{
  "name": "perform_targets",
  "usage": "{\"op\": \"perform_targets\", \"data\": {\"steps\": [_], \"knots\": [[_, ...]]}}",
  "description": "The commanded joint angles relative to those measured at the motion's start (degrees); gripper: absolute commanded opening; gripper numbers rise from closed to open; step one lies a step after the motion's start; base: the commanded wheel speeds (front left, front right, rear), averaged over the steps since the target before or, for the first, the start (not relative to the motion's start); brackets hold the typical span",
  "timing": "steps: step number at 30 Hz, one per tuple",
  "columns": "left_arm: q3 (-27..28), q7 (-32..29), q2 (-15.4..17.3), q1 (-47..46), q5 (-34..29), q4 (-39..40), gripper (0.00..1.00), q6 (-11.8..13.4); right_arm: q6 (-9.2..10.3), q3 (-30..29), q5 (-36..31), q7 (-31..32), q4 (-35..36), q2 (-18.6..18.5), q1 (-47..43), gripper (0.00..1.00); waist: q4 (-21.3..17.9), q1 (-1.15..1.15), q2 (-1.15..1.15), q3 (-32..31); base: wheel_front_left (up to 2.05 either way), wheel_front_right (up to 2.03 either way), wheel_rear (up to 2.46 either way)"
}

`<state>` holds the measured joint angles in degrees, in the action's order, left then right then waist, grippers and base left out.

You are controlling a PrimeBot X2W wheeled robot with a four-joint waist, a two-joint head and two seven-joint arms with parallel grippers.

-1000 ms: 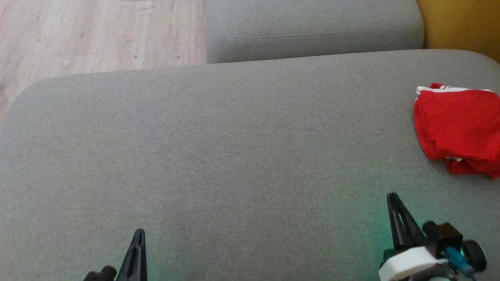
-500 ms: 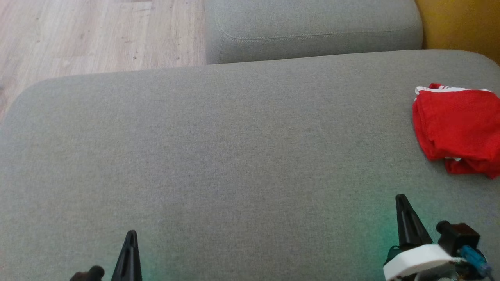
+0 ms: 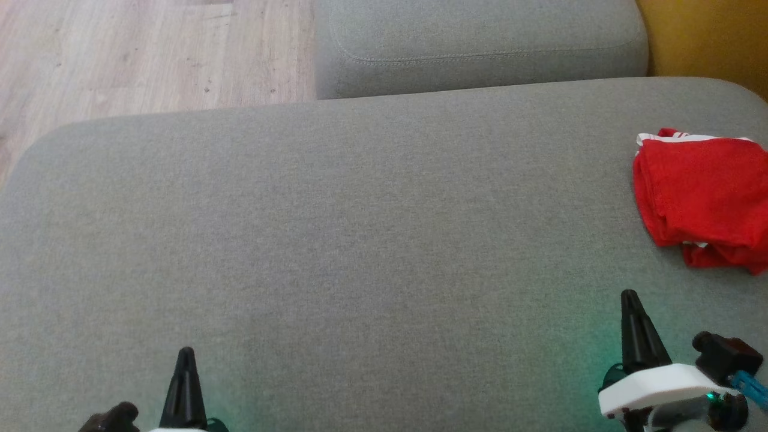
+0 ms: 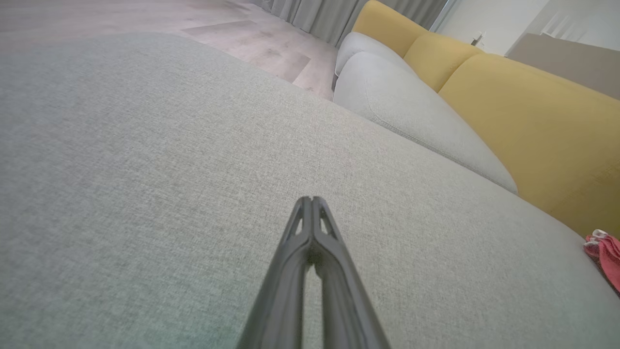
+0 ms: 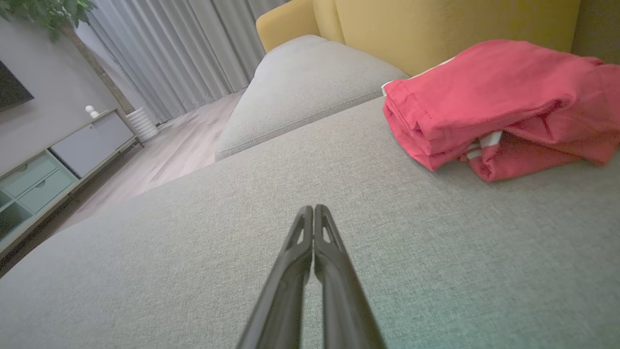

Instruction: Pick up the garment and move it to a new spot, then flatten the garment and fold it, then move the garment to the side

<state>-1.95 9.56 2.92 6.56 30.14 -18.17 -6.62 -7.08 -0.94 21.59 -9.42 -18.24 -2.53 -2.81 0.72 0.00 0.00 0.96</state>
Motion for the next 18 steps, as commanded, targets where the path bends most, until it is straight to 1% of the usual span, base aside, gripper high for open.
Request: {"op": "perform_targets", "data": {"steps": [1, 18], "knots": [[1.0, -0.3, 0.0, -2.6, 1.1, 1.9, 0.0, -0.2, -0.11, -0.2, 1.5, 0.3, 1.9, -0.3, 2.5, 0.0, 0.0, 0.0, 0.0, 0.0, 0.0, 0.0, 0.0], [2.3, -3.2, 0.0, -4.5, 12.2, 2.3, 0.0, -0.3, -0.17, -1.0, 14.1, 3.0, 2.4, -0.4, 3.7, 0.0, -0.1, 0.0, 0.0, -0.1, 0.0, 0.0, 0.0]]}}
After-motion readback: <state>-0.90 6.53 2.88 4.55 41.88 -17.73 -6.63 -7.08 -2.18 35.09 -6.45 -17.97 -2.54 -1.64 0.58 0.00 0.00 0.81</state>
